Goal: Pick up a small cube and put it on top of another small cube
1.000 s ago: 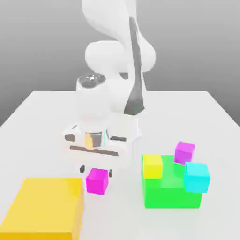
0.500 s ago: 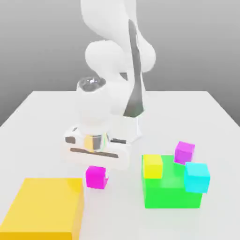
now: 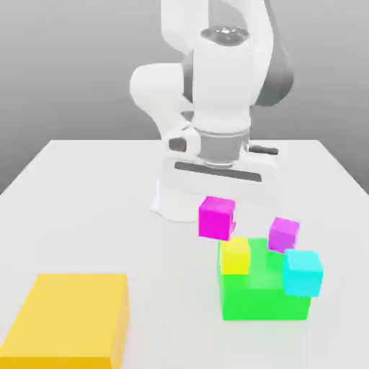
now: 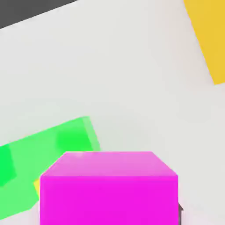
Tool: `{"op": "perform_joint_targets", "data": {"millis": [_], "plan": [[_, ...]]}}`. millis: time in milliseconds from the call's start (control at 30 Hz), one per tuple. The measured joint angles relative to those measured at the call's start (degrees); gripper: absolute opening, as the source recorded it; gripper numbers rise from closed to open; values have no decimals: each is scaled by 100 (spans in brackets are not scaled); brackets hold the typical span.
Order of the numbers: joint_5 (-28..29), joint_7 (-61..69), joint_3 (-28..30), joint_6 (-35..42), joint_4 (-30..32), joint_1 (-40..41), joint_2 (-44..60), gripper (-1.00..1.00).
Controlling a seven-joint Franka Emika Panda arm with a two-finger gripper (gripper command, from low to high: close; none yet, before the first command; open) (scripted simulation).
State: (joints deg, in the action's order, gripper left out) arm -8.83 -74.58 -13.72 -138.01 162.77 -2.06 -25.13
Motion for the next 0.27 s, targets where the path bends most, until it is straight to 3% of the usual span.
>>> {"op": "perform_joint_targets", "data": {"millis": [133, 167, 267], "plan": [[12, -137, -156, -810, 164, 26, 647, -100], [22, -153, -183, -1006, 206, 38, 802, 100], [22, -153, -183, -1006, 206, 38, 802, 100]]}}
